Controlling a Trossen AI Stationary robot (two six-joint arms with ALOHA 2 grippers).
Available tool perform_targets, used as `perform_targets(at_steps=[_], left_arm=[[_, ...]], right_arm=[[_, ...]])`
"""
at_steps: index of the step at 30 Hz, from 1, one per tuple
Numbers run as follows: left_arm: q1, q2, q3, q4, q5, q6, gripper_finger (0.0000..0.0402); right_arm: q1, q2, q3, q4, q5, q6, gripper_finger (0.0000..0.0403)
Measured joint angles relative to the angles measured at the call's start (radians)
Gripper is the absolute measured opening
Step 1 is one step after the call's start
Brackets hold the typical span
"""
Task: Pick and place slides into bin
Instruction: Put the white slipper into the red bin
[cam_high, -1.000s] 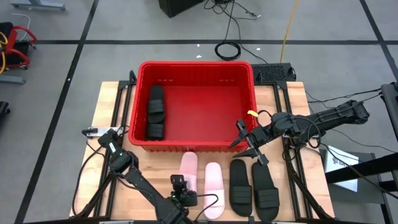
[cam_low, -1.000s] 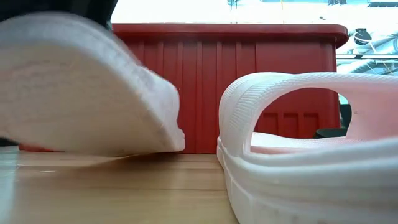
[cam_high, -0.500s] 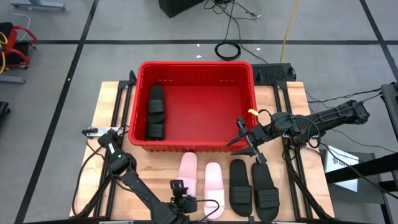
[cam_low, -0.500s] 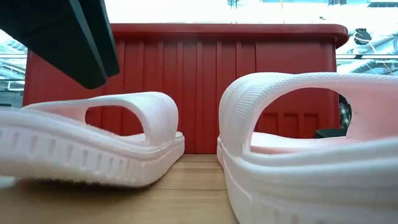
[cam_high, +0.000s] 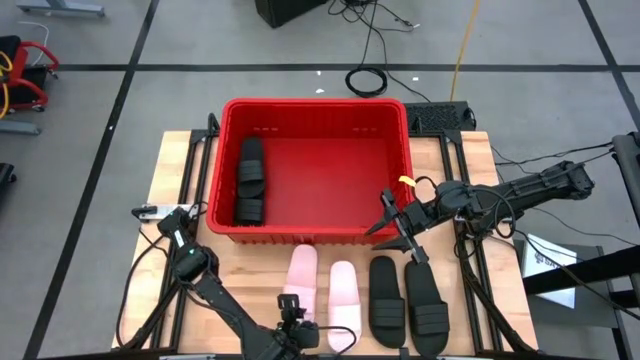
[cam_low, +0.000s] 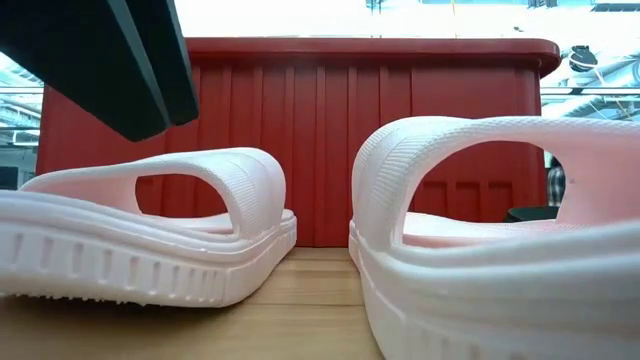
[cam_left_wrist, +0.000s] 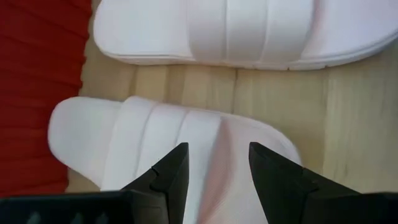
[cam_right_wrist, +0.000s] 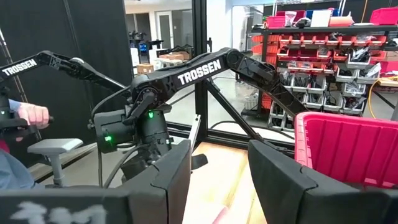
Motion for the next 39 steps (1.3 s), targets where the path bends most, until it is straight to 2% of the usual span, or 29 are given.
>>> perform_targets(at_steps=[5, 18, 25, 39], left_arm=[[-0.001, 0.000, -0.001, -0.059, -0.020, -0.010, 0.0163], [0.020, 0.000, -0.083, -0.045, -0.016, 0.020, 0.0163], [0.022, 0.000, -0.085, -0.080, -0.091, 0.018, 0.0163], [0.062, 0.000, -0.082, -0.131, -0.093, 0.017, 0.0163]], right_arm=[[0.000, 0.000, 0.000, 0.000, 0.000, 0.000, 0.0153], [0.000, 0.000, 0.000, 0.000, -0.001, 0.000, 0.0153], [0.000, 0.000, 0.000, 0.000, -0.001, 0.000, 0.0153], [0.000, 0.000, 0.000, 0.000, -0.001, 0.000, 0.0153]])
